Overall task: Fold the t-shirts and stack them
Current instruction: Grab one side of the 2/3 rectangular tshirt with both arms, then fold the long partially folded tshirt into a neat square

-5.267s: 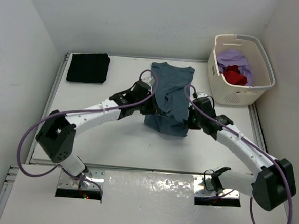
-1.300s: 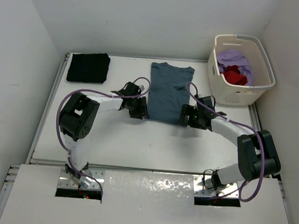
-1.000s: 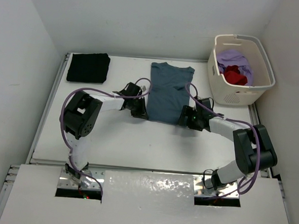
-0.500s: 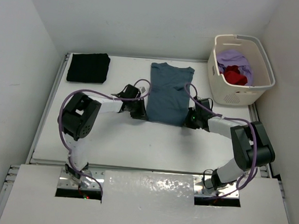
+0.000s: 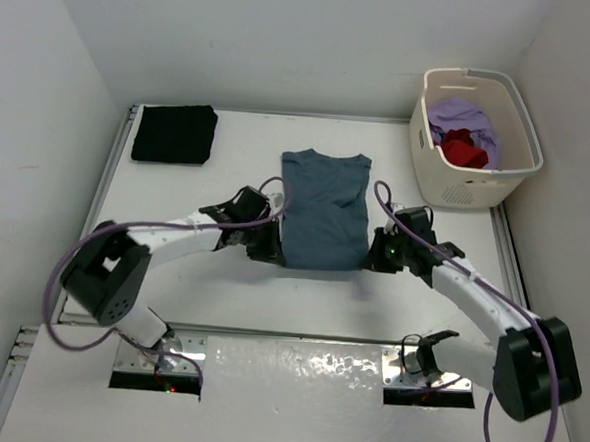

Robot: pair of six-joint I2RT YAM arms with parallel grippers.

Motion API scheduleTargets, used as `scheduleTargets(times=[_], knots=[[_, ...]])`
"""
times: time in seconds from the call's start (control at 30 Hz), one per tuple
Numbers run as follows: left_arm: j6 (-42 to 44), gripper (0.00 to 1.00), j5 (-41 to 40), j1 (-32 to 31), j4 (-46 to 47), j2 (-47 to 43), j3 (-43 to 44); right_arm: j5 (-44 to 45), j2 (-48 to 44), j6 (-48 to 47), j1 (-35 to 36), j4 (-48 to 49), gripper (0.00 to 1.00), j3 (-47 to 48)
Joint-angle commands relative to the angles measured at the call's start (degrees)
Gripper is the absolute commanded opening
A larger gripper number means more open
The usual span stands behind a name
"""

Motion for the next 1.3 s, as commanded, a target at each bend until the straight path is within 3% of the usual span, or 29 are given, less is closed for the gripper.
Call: scheduleTargets(times=[0.0,0.23,0.43,0.7,1.27], knots=[[-2.3,0.00,-1.6,-1.4,-6.4,-10.0,0.5,-1.2,-6.2,-0.6,0.7,-10.1,0.00,2.8],[-4.7,0.00,-6.3,-1.3,-10.2,-13.7,10.1,2.9,-6.1,-2.6,-0.4,-15.3,0.00,15.5],[-4.9,0.00,-11.3,3.0,-9.1,-10.9,16.2,-1.0,2.2,-3.5,-4.8,-9.1,0.00,23.8],[-4.6,0.00,-13.2,7.7,-3.7,1.3,28.1,-6.5,17.7,-4.2,-9.2,-4.4,0.00,37.4],[2.3,0.00,-10.1,15.0,-8.2,32.8,61.9,-8.2,45.0,-3.3,-14.2,-2.5,0.00,62.5]])
